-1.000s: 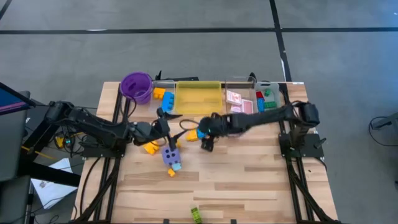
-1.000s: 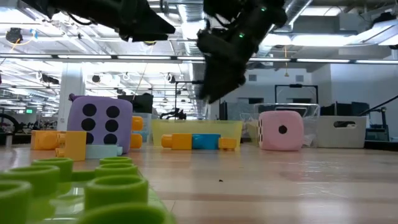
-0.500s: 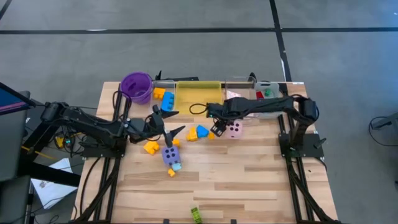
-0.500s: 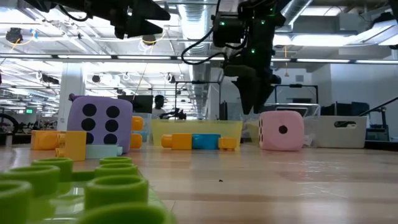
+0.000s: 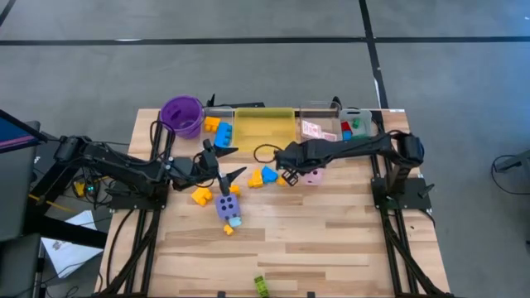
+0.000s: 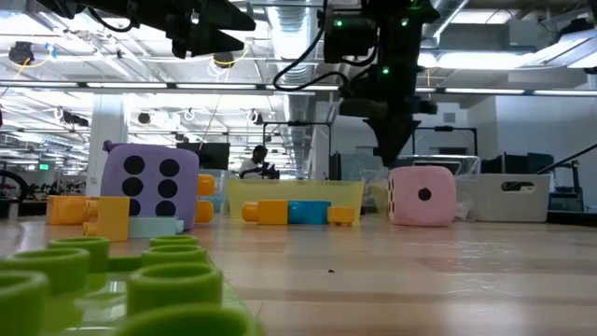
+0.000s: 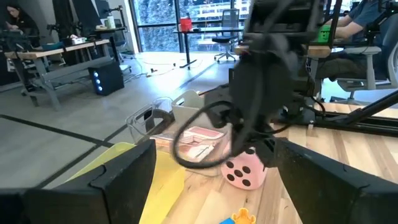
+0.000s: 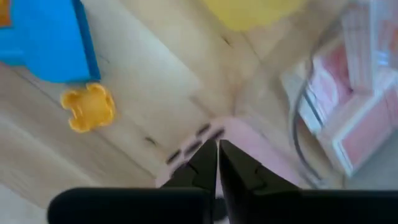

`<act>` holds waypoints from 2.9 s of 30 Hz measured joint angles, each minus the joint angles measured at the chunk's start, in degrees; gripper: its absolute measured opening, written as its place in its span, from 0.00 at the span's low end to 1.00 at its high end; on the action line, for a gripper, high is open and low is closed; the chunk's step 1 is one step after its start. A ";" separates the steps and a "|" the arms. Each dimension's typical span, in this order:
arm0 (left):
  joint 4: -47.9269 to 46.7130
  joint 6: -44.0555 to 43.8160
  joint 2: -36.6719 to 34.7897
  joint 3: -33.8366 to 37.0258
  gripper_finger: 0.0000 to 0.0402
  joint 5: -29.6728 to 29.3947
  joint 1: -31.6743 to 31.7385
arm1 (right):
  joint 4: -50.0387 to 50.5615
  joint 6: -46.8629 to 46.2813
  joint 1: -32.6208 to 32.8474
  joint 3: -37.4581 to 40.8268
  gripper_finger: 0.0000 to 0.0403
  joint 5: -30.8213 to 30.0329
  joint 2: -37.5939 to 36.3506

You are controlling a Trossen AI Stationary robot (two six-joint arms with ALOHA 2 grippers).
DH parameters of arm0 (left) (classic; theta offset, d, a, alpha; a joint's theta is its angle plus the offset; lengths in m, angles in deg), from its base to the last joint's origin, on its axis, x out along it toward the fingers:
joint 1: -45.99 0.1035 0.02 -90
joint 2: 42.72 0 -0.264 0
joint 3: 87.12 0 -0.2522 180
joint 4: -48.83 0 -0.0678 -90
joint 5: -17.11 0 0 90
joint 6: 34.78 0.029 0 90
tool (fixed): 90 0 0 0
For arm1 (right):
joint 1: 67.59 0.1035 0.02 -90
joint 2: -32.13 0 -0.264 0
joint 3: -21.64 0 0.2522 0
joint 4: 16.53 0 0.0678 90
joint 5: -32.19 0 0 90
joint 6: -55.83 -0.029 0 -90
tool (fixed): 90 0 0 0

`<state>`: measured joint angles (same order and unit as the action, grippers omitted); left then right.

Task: Pick & Place Toys
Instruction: Put the large blue game piece into the white transparent bin

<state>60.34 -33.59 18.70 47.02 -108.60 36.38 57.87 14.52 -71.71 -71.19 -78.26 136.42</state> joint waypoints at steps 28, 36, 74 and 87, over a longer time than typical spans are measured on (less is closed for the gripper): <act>0.01 -0.15 0.02 0.00 0.79 -0.02 -0.02 | -4.24 -4.96 12.45 -0.47 0.00 23.36 0.00; 0.18 -0.17 0.02 0.00 0.79 -0.04 -0.02 | -5.23 -0.42 17.71 -5.72 0.00 2.35 -0.01; -3.88 -3.19 0.04 0.00 0.79 -0.02 -0.02 | -24.00 16.39 -0.44 -3.19 0.93 14.63 0.04; -5.32 -3.26 0.04 -0.02 0.79 -0.09 -0.13 | -27.28 16.26 -0.86 -3.37 0.96 16.15 10.77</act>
<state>55.01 -36.85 18.75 47.00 -108.69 36.26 30.59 30.78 -72.57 -74.56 -62.11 147.19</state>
